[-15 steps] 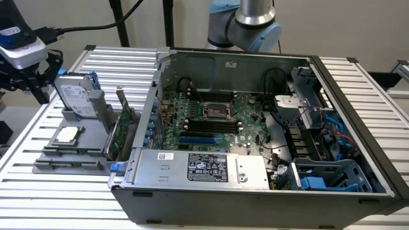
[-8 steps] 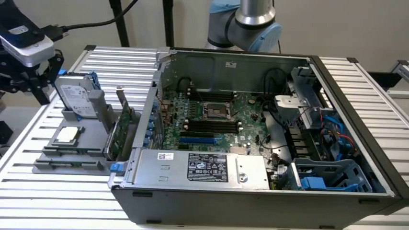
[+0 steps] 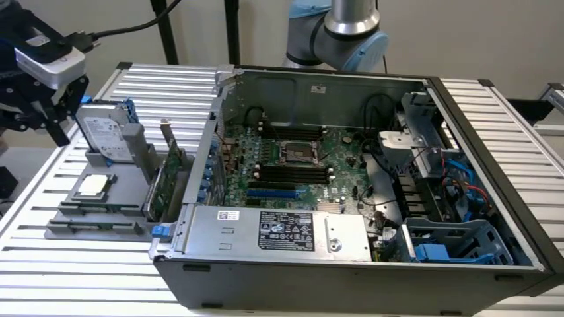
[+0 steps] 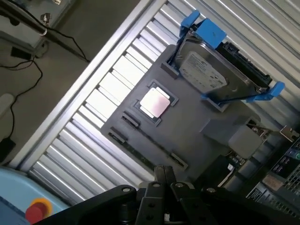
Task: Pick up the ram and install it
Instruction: 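Pick up the ram and move it above insertion slot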
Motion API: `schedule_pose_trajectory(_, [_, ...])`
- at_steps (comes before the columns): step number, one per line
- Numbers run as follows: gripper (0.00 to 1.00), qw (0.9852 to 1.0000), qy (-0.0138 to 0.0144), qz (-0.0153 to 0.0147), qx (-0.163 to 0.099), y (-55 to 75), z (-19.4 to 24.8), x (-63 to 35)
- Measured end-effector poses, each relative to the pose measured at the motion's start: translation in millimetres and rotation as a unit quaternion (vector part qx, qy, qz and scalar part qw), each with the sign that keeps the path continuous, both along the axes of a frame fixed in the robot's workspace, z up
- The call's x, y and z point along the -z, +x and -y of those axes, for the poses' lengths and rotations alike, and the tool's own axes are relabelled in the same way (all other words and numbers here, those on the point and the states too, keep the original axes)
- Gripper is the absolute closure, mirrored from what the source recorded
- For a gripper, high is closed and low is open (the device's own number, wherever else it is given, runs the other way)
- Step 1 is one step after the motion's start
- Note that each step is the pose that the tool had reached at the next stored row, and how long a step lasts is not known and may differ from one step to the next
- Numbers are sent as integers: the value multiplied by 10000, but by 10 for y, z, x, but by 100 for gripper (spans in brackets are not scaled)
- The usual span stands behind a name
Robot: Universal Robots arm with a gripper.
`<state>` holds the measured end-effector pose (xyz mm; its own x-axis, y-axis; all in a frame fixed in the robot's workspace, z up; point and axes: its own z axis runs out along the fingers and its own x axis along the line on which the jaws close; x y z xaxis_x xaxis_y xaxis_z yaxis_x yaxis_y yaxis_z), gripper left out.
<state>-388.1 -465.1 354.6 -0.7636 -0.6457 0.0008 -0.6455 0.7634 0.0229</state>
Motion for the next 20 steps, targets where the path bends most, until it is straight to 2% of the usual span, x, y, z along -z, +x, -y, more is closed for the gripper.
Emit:
schedule_pose_trajectory(5, [100,9990,0,0,-452,0,0,21])
schedule_pose_trajectory(10, [100,9959,0,0,-907,0,0,45])
schedule_pose_trajectory(13, [100,9930,0,0,-1180,-1,0,61])
schedule_pose_trajectory(16, [100,9895,0,0,-1445,0,0,76])
schedule_pose_trajectory(20, [100,9835,0,0,-1808,0,0,100])
